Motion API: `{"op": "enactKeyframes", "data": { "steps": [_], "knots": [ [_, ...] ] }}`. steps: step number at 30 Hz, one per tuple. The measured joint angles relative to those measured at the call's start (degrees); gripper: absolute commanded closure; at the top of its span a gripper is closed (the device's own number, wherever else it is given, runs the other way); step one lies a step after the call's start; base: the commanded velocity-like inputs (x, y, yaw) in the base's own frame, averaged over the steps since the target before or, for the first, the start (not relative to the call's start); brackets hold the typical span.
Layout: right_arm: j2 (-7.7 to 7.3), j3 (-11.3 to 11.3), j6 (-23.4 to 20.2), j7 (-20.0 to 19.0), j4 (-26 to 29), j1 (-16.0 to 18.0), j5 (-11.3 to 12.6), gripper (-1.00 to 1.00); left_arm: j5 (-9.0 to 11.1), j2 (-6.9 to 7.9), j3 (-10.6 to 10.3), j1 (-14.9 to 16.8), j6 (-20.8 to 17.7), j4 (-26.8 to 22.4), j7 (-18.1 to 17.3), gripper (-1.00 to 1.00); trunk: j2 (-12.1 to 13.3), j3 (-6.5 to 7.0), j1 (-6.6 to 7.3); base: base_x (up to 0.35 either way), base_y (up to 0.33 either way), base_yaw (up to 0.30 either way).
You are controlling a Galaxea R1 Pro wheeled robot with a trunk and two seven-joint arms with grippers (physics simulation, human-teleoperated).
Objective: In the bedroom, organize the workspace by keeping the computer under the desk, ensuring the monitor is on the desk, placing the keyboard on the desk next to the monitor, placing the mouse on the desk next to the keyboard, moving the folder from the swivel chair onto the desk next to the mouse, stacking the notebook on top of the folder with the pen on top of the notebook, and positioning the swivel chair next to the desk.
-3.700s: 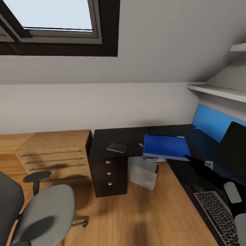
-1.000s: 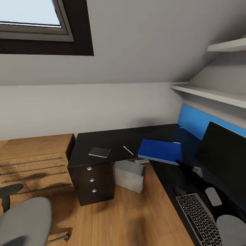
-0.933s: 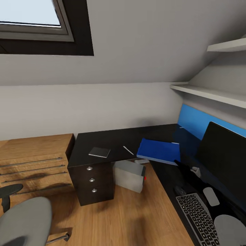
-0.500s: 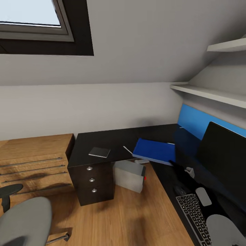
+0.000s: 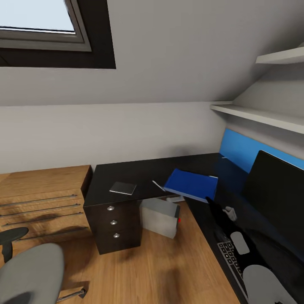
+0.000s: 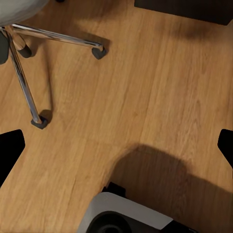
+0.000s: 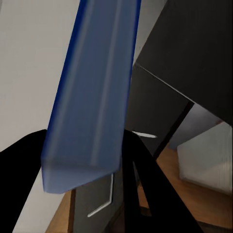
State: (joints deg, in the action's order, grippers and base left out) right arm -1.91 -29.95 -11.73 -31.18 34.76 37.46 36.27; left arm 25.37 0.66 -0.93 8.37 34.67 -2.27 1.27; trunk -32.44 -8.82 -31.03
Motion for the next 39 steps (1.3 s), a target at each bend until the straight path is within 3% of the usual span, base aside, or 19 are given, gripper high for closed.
{"op": "enactKeyframes", "data": {
  "steps": [6, 11, 14, 19, 25, 35, 39],
  "knots": [
    [0.24, -0.92, 2.23, 3.31, -0.03, -0.01, 1.29, 1.0, 0.0, -0.25, 0.0, 0.02, 0.01, 0.04, 0.0, -1.0, 0.0, 0.0, 0.0, 0.0, 0.0, 0.0],
    [0.5, -1.52, 3.58, 8.42, -0.04, 0.01, 5.4, 1.0, 0.0, -0.42, 0.0, 0.01, 0.07, 0.25, 0.0, -1.0, 0.0, 0.0, 0.0, 0.0, 0.0, 0.0],
    [1.26, -1.6, 6.71, 10.24, -0.04, 0.01, 7.2, 1.0, 0.0, -0.47, 0.0, 0.03, 0.14, 0.57, 0.0, -1.0, 0.0, 0.0, 0.0, 0.0, 0.0, 0.0],
    [2.5, -1.63, 10.75, 14.03, -0.06, -0.01, 7.71, 1.0, -0.02, -0.48, 0.0, 0.03, 0.15, 0.65, 0.0, -1.0, 0.0, 0.0, 0.0, 0.0, 0.0, 0.0],
    [3.66, -1.55, 11.91, 15.59, -0.06, 0.0, 7.55, 1.0, -0.13, -0.84, -0.01, 0.02, 0.14, 0.66, 0.0, -1.0, 0.0, 0.0, 0.0, 0.0, 0.0, 0.0],
    [3.56, -1.37, 12.44, 15.55, -0.05, 0.0, 5.79, 1.0, -0.12, -1.0, 0.0, 0.03, 0.14, 0.66, 0.0, -1.0, 0.0, 0.0, 0.0, 0.0, 0.0, 0.0],
    [3.48, -1.43, 12.15, 15.27, 0.03, 0.0, 6.09, 1.0, -0.13, -1.0, 0.0, 0.03, 0.14, 0.66, 0.0, -1.0, 0.0, 0.0, 0.0, 0.0, 0.0, 0.0]
  ]
}}
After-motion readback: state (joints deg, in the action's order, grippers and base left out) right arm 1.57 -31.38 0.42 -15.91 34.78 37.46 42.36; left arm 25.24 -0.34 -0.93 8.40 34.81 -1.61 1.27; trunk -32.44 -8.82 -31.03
